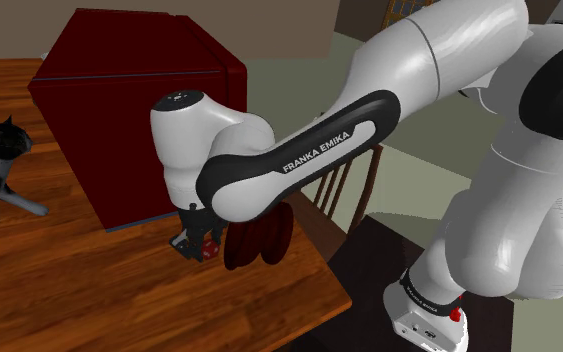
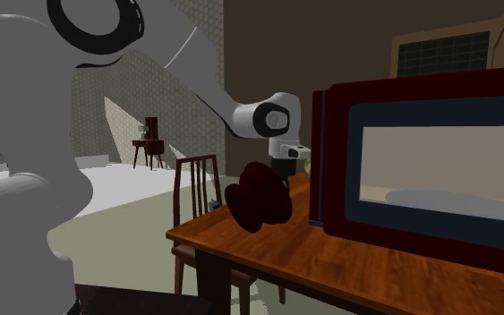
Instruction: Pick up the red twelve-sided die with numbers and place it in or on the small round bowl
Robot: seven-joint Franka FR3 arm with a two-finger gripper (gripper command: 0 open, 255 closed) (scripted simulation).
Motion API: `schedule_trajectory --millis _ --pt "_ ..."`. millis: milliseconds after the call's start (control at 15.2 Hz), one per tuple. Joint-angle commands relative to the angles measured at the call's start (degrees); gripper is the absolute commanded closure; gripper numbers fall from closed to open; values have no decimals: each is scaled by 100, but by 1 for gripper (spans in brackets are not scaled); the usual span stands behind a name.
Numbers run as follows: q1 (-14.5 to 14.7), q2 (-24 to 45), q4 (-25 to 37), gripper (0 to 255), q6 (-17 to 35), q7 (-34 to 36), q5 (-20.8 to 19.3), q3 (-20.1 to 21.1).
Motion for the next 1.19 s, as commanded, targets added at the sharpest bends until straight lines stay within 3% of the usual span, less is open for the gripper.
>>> schedule_trajectory --millis 0,264,1122 --pt "0 0 0 255 0 0 0 0" --pt "0 -3 -2 255 -1 -1 2 0" --pt "-47 -420 580 255 -940 -177 257 18"
